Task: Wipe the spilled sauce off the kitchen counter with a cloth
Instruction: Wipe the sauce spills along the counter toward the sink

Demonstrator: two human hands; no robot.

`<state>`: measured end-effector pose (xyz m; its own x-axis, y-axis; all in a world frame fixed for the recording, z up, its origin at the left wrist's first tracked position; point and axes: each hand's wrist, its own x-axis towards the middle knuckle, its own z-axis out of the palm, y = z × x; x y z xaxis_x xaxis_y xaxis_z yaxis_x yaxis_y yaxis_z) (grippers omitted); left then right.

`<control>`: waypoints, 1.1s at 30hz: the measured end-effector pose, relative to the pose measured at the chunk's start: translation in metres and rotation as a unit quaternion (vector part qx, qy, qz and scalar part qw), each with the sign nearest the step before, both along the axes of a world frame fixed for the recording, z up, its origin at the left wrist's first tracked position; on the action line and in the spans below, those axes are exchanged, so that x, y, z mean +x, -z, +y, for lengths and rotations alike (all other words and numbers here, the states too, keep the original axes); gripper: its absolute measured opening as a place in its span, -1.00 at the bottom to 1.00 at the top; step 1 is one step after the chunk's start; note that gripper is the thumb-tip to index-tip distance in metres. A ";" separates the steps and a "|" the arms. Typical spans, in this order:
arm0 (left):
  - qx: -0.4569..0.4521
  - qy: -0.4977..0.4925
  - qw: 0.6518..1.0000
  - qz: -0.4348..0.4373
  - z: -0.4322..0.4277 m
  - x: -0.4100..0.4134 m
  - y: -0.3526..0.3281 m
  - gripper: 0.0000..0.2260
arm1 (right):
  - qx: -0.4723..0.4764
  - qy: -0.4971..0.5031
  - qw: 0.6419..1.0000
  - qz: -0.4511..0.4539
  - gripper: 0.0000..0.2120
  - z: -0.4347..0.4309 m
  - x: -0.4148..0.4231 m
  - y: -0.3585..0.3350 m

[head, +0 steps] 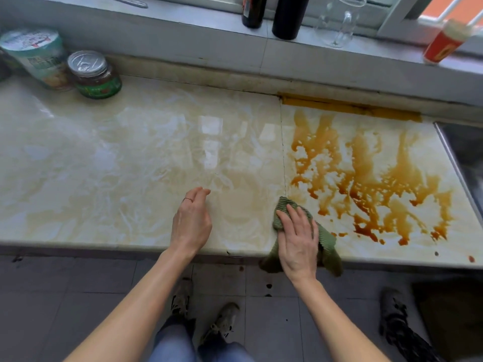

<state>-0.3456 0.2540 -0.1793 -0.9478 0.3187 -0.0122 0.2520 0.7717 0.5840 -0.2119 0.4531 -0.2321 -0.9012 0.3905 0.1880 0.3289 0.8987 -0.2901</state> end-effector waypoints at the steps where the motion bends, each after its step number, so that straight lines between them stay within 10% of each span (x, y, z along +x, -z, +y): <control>1: -0.001 0.009 1.000 -0.001 0.005 0.002 0.001 -0.60 | -0.006 -0.007 1.000 0.000 -0.57 -0.009 -0.001 0.000; 33: -0.059 0.175 0.982 0.036 0.066 0.021 0.023 -0.45 | -0.023 -0.075 0.996 -0.037 -0.53 -0.004 -0.001 0.000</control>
<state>-0.3247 0.3198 -0.2021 -0.7801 0.6257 -0.0059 0.5511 0.6915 0.4671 -0.2127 0.4491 -0.2316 -0.9609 0.2564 0.1048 0.2129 0.9257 -0.3126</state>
